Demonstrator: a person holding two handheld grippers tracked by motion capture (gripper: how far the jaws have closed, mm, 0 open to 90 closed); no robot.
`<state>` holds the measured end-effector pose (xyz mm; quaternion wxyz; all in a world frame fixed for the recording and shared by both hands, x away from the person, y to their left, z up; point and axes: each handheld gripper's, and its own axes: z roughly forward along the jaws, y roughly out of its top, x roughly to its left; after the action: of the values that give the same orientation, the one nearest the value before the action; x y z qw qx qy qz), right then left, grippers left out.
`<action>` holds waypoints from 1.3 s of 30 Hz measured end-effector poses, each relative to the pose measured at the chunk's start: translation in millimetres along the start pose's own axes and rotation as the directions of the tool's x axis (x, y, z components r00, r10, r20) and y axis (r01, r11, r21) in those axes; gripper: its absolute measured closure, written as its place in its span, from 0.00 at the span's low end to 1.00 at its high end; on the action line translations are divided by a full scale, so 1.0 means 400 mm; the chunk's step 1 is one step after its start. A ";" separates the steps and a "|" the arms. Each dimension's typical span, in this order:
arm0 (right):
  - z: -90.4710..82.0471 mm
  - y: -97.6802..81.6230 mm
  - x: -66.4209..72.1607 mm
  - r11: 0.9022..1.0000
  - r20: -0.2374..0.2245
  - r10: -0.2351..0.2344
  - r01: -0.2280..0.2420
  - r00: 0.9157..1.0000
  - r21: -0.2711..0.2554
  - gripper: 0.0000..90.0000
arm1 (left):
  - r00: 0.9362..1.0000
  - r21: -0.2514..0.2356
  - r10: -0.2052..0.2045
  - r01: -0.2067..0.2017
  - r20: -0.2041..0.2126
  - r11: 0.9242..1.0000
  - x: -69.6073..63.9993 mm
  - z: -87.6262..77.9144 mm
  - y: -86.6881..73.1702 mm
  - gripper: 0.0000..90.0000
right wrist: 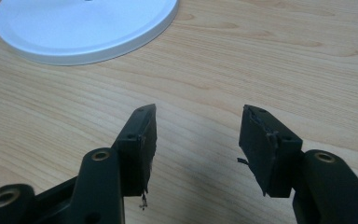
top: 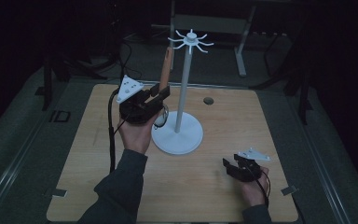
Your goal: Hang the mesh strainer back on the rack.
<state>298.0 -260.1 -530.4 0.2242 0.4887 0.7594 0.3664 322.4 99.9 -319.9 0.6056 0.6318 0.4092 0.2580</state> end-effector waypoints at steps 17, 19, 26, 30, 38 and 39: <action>0.000 -0.001 -0.001 1.000 0.000 0.002 -0.002 1.000 -0.001 0.51 | 1.000 -0.005 0.009 -0.009 0.015 1.000 -0.005 0.021 0.023 0.77; 0.001 -0.001 -0.001 1.000 0.000 0.005 -0.005 1.000 0.001 0.51 | 1.000 -0.003 0.010 -0.010 0.015 1.000 -0.005 0.024 0.022 0.77; 0.003 0.000 -0.002 1.000 0.000 0.003 -0.003 1.000 0.003 0.51 | 1.000 0.007 0.012 -0.012 0.016 1.000 -0.006 0.033 0.020 0.77; 0.002 -0.002 -0.003 1.000 -0.001 0.002 -0.002 1.000 0.001 0.51 | 1.000 0.009 0.013 -0.013 0.015 1.000 -0.008 0.038 0.021 0.77; -0.002 -0.002 -0.005 1.000 0.002 0.004 -0.004 1.000 -0.001 0.51 | 1.000 0.016 0.008 -0.008 0.012 1.000 -0.008 0.050 0.018 0.77; -0.001 -0.003 -0.004 1.000 0.002 0.002 -0.002 1.000 0.000 0.51 | 1.000 0.018 0.008 -0.009 0.013 1.000 -0.008 0.052 0.017 0.77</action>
<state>297.8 -262.0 -530.9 0.2243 0.4899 0.7587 0.3662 339.3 86.3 -315.3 0.6015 0.6404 0.4050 0.2530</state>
